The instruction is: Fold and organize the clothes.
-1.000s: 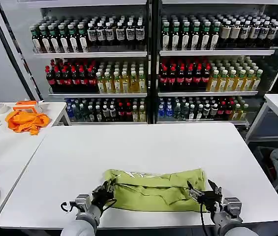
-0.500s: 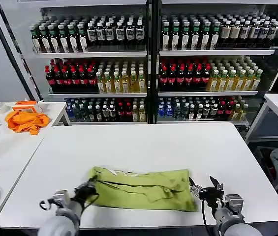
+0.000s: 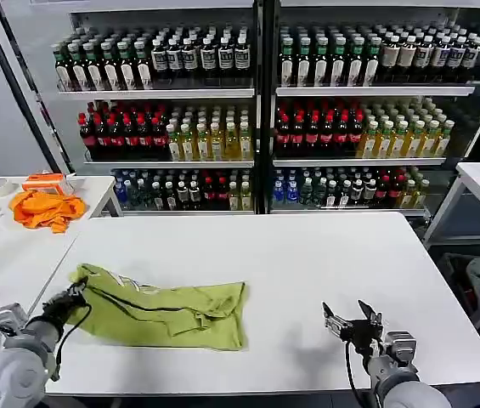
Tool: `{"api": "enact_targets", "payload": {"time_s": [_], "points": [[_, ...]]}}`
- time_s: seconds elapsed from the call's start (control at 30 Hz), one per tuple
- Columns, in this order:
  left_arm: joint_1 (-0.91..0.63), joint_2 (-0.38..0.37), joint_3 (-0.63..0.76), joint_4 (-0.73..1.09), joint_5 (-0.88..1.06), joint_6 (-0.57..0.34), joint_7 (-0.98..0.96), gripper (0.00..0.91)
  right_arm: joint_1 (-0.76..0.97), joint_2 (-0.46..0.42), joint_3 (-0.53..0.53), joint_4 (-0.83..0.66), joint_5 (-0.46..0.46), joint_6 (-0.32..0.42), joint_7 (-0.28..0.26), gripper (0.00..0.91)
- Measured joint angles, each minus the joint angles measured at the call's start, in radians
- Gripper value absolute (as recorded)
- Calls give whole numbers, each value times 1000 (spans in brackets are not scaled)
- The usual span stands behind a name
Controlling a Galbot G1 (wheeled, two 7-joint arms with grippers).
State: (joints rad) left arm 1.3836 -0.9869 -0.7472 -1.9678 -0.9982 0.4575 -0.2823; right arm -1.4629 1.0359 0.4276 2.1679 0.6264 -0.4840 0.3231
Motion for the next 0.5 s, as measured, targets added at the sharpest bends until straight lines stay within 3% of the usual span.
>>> {"api": "enact_targets", "payload": {"time_s": [0.2,0.5], "points": [[13,-27,25,-92,-98,1,17,20,0,3,-9,-1,-10,8,-2,907],[-8,-136,207,-154,-142,-9,33,20,4,13,-20,8,-25,16,-1,907]]}}
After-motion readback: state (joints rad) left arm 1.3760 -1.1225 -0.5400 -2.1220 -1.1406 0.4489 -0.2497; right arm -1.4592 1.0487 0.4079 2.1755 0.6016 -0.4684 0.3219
